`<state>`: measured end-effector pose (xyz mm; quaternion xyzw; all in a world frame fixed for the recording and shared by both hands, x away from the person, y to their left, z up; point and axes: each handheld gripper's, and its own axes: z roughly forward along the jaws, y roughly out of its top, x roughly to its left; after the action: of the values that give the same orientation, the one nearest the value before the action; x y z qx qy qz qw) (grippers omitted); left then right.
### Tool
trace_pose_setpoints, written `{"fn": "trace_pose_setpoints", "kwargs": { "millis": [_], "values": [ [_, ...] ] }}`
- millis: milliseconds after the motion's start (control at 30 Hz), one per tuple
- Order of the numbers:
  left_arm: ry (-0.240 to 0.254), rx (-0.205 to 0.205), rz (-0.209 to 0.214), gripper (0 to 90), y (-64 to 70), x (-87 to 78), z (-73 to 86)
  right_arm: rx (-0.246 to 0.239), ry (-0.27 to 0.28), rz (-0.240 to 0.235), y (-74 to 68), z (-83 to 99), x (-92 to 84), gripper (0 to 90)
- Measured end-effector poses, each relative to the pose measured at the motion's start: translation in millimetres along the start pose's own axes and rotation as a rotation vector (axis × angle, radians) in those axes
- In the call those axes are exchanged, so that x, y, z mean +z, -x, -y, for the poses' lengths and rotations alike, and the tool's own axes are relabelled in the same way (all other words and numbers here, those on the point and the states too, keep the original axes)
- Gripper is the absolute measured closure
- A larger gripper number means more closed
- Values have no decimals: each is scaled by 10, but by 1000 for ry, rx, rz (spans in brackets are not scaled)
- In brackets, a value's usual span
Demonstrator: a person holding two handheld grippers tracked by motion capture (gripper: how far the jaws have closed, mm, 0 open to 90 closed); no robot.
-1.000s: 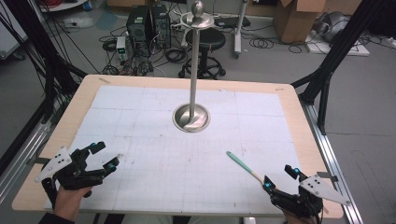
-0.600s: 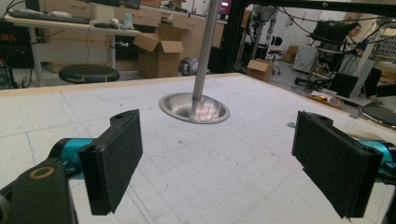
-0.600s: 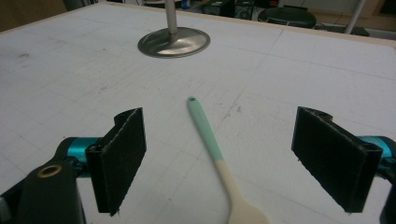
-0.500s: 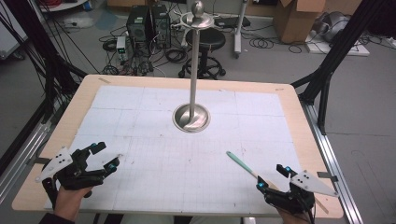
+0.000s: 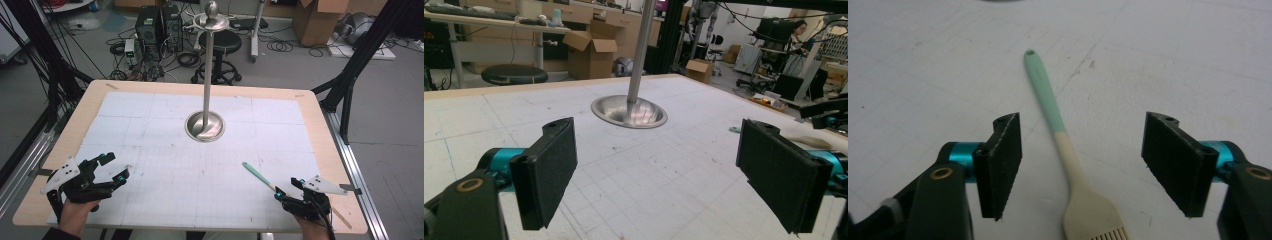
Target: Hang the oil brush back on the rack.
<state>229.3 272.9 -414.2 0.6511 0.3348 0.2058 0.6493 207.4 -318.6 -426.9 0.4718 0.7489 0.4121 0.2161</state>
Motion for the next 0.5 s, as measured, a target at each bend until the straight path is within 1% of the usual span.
{"fn": "trace_pose_setpoints", "kwargs": {
  "millis": [33,67,100,133,233,333,367,433,500],
  "values": [
    [2,-1,0,172,-3,-6,-1,-6,-42,-14,17,-10,71,387],
    [2,-1,0,171,-3,-6,-1,-6,-42,-14,17,-10,71,387],
    [2,-3,-1,172,-6,-5,-1,-7,-75,-28,45,-14,138,410],
    [2,-3,-1,172,-6,-5,-1,-7,-75,-28,45,-14,138,410],
    [1,-4,2,172,-5,-3,-1,6,-91,-42,72,-18,212,446],
    [-3,-2,3,172,-4,0,1,-9,-109,-53,63,-17,264,468],
    [-2,0,2,172,-2,2,3,-22,-121,-62,58,-5,290,486],
    [-2,0,3,172,1,3,3,-23,-130,-65,51,0,299,498],
    [-3,-2,4,172,6,5,4,-38,-140,-68,48,10,310,512]
  ]
}}
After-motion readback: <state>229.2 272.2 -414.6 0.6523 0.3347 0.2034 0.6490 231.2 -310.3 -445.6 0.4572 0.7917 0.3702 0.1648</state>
